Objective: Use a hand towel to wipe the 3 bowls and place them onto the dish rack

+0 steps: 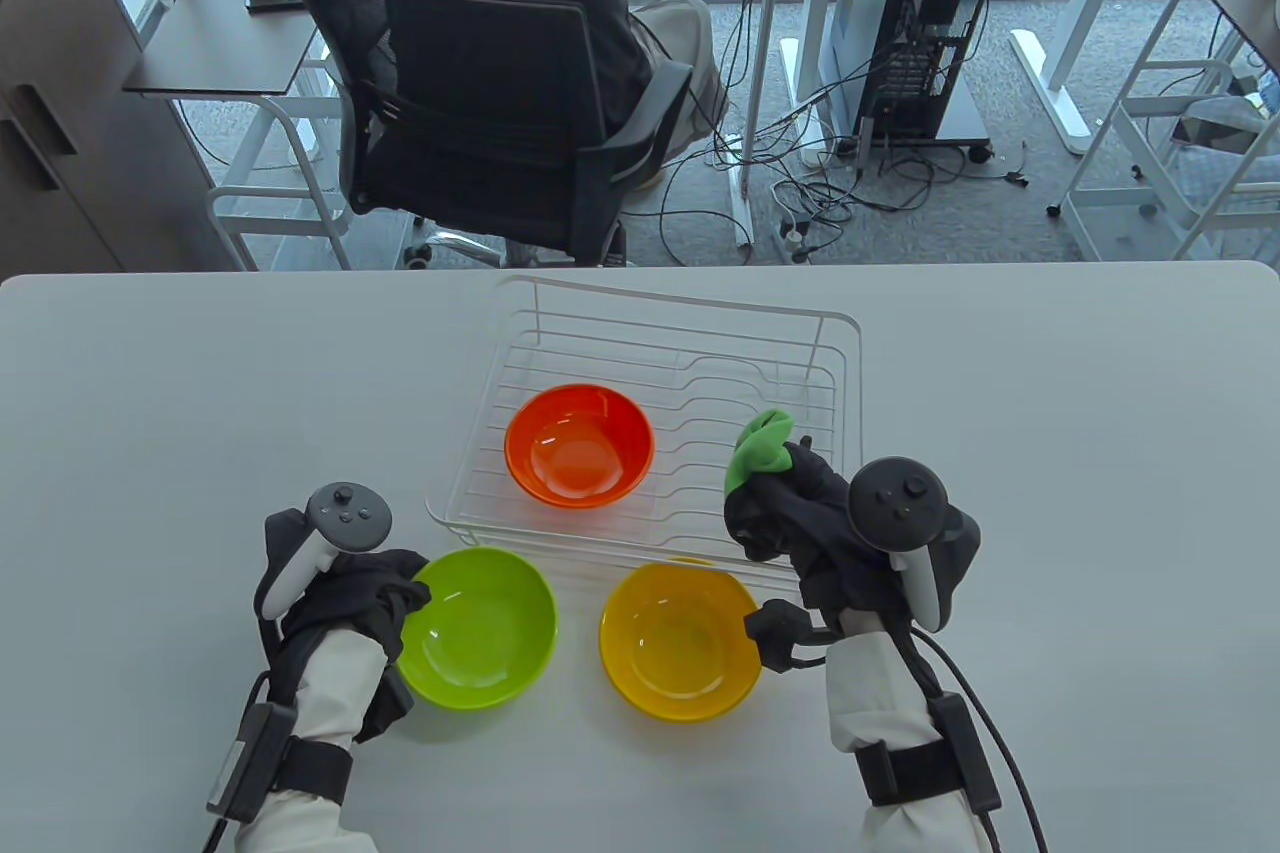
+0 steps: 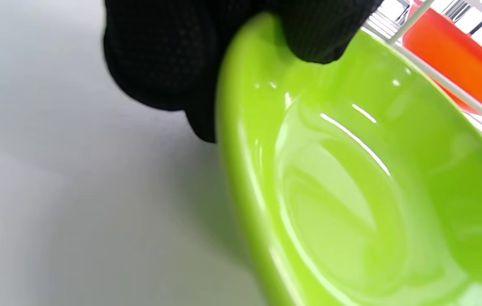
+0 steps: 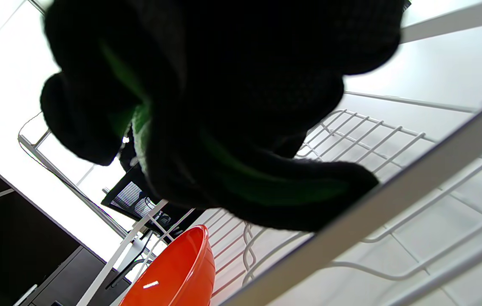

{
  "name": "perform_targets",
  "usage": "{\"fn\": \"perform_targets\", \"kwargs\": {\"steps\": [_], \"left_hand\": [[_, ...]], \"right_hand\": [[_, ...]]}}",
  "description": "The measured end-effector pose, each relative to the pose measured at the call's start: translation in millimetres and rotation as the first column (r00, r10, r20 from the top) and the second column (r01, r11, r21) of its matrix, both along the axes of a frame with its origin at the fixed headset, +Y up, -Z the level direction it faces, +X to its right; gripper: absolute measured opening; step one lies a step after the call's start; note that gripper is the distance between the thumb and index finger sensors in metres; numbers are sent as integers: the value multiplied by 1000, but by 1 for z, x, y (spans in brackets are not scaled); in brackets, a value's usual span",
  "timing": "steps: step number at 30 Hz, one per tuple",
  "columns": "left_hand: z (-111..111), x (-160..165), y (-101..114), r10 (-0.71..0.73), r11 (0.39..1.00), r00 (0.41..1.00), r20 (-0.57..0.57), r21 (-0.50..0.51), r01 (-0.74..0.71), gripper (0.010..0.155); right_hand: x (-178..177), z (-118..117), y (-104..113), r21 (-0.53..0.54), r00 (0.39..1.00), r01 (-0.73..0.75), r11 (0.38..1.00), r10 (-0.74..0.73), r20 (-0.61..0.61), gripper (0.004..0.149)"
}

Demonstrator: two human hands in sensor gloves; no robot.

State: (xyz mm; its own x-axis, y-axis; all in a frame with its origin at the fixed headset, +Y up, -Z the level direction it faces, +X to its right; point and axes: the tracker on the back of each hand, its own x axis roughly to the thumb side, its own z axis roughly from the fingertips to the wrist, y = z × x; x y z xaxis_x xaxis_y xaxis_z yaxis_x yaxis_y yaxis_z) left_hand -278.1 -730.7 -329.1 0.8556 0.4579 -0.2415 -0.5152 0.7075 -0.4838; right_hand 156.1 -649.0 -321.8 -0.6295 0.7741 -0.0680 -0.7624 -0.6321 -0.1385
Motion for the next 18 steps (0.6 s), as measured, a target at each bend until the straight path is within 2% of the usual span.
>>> {"fn": "perform_targets", "kwargs": {"steps": [1,5,13,18], "left_hand": [[1,0,4,-12,999,1000,17,34,12,45],[2,3,16,-48,997,998,50,70,44,45],[6,9,43,111,983,989,101,132,-124,44],[9,15,56,209,946,970,124,226,-233,45]], "right_hand": [[0,0,0,1,1000,-4,1000,4,-1,58],[-3,0,1,1,1000,-16,1000,16,-12,58],[-28,8,15,76,992,-69,995,77,-103,58],[-60,21,28,156,970,-66,986,100,-220,58]]}}
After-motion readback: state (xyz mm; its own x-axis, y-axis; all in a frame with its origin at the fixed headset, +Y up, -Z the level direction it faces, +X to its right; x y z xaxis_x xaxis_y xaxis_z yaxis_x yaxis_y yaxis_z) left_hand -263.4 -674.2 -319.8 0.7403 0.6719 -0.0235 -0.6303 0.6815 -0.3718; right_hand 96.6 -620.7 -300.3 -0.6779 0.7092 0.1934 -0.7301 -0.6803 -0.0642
